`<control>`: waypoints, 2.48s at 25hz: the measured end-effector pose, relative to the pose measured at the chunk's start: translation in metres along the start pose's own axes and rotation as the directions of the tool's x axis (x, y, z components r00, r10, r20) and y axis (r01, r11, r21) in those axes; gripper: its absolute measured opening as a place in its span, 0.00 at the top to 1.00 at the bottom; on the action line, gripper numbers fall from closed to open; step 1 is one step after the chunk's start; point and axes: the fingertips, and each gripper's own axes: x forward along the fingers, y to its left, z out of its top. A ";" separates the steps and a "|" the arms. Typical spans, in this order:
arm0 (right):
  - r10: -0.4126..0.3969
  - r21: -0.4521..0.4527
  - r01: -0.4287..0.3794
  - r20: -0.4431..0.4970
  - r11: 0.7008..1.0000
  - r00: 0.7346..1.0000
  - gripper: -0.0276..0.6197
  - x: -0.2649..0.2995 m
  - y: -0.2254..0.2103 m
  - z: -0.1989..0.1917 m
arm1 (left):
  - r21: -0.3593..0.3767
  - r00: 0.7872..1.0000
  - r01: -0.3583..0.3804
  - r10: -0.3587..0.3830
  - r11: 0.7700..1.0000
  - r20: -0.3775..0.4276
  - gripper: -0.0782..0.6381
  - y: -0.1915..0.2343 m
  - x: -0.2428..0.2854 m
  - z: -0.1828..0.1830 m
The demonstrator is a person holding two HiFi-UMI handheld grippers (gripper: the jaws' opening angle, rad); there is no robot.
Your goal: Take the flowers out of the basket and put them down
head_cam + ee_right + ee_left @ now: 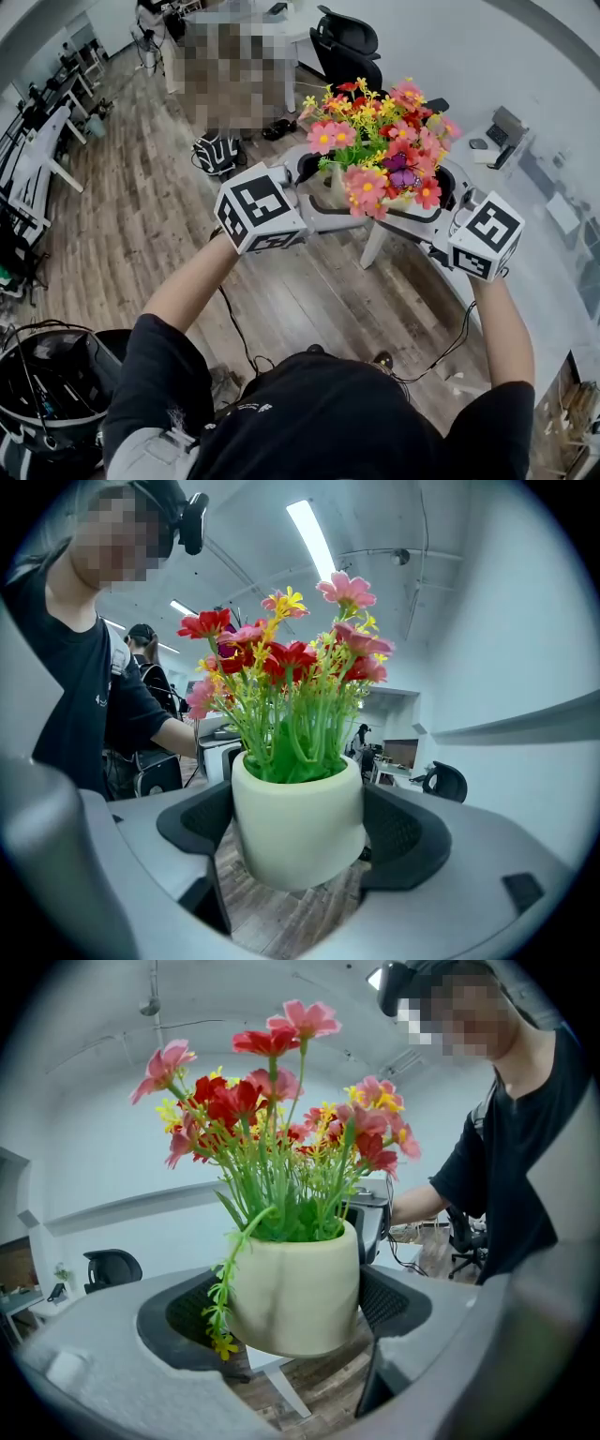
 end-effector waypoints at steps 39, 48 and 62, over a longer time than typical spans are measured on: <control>-0.047 0.024 0.046 0.037 0.999 0.998 0.28 -0.071 -0.085 -0.032 | 0.007 0.999 0.047 -0.048 0.999 0.001 0.28 0.021 0.112 0.019; -0.059 0.019 0.058 0.030 0.998 0.998 0.28 -0.095 -0.102 -0.043 | 0.006 0.998 0.058 -0.058 0.998 0.017 0.28 0.018 0.143 0.022; -0.096 0.030 0.096 -0.001 0.995 0.995 0.28 -0.091 -0.111 -0.052 | 0.007 0.995 0.100 -0.100 0.995 0.028 0.28 0.026 0.150 0.014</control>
